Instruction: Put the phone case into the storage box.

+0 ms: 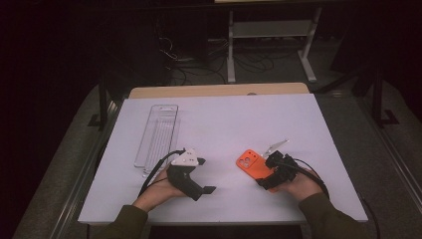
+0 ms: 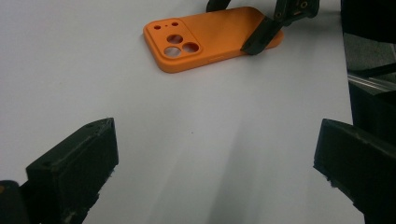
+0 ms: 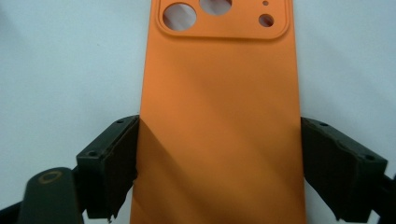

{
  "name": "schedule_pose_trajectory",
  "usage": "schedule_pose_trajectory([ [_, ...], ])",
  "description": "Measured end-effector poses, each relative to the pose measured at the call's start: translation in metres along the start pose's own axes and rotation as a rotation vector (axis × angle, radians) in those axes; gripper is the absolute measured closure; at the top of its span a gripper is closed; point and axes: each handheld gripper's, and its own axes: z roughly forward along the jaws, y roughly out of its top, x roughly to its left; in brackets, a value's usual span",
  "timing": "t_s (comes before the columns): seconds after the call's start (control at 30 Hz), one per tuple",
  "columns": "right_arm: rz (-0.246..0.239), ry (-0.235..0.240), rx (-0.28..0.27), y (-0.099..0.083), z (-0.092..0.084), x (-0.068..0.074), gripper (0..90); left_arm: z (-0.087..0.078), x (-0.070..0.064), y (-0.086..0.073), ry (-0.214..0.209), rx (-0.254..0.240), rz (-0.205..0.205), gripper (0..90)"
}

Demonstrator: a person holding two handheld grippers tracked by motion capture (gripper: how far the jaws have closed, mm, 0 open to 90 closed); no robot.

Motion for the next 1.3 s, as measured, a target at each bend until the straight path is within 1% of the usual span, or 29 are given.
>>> schedule_pose_trajectory([
  [0.1, -0.005, 0.005, -0.001, 0.001, -0.001, -0.001, 15.3, 0.000, 0.000, 0.000, 0.001, 0.000, 0.001, 0.0],
  [0.13, 0.004, 0.010, -0.002, 0.001, -0.001, 0.000, 15.3, 0.000, 0.000, 0.000, 0.000, 0.000, 0.001, 0.0],
  [0.17, -0.001, 0.010, -0.007, 0.001, -0.002, 0.000, 15.3, 0.000, 0.000, 0.000, 0.001, 0.001, 0.002, 0.0],
  [0.23, -0.001, 0.015, -0.012, 0.002, -0.003, 0.000, 15.3, -0.001, 0.001, 0.000, 0.002, -0.001, 0.003, 0.0],
  [0.27, 0.008, 0.017, -0.019, 0.002, -0.004, 0.000, 15.4, -0.001, 0.001, 0.000, 0.003, -0.001, 0.004, 0.0],
  [0.5, 0.005, 0.025, -0.038, 0.004, -0.009, -0.002, 15.3, -0.001, 0.001, 0.000, 0.003, -0.002, 0.003, 0.0],
  [0.63, 0.023, 0.031, -0.045, 0.004, -0.012, -0.004, 15.3, -0.001, 0.001, 0.000, 0.004, -0.005, -0.001, 0.0],
  [0.7, 0.015, 0.032, -0.052, 0.004, -0.013, -0.006, 15.3, -0.001, 0.001, 0.000, 0.004, -0.003, 0.000, 0.0],
  [0.77, 0.036, 0.042, -0.051, 0.005, -0.014, -0.007, 15.3, 0.000, 0.001, 0.000, 0.003, 0.001, 0.005, 0.0],
  [0.8, 0.025, 0.036, -0.057, 0.005, -0.014, -0.008, 15.3, 0.000, 0.001, 0.000, 0.002, 0.002, 0.002, 0.0],
  [0.93, 0.029, 0.038, -0.059, 0.006, -0.017, -0.009, 15.3, 0.000, 0.001, 0.000, 0.002, 0.002, 0.003, 0.0],
  [1.0, 0.017, 0.037, -0.066, 0.006, -0.018, -0.011, 15.3, 0.000, 0.001, 0.000, 0.002, 0.002, 0.001, 0.0],
  [1.1, 0.028, 0.040, -0.062, 0.007, -0.021, -0.011, 15.3, 0.000, 0.001, 0.000, 0.003, -0.002, 0.002, 0.0],
  [1.23, 0.015, 0.038, -0.073, 0.010, -0.024, -0.014, 15.3, 0.001, 0.000, 0.000, 0.001, -0.011, -0.015, 0.0],
  [1.3, 0.021, 0.041, -0.076, 0.011, -0.026, -0.014, 15.3, 0.001, 0.000, 0.000, 0.001, -0.010, -0.013, 0.0],
])
